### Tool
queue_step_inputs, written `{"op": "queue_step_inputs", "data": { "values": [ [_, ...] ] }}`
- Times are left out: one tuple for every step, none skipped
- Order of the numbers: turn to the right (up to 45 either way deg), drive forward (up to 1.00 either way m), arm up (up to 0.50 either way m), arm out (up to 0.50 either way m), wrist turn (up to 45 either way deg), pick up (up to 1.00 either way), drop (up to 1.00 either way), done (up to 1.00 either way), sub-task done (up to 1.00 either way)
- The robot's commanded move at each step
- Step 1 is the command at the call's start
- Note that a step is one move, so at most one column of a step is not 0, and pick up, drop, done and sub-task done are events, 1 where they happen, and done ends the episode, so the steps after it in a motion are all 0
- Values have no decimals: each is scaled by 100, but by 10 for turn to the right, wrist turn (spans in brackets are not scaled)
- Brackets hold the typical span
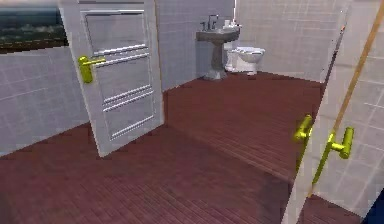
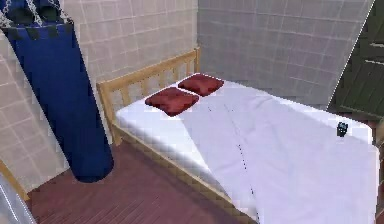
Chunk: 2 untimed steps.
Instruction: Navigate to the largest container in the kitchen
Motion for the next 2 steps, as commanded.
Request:
{"op": "queue_step_inputs", "data": {
  "values": [
    [0, 75, 0, 0, 0, 0, 0, 0, 0],
    [360, 0, 0, 0, 0, 0, 0, 0, 0]
  ]
}}
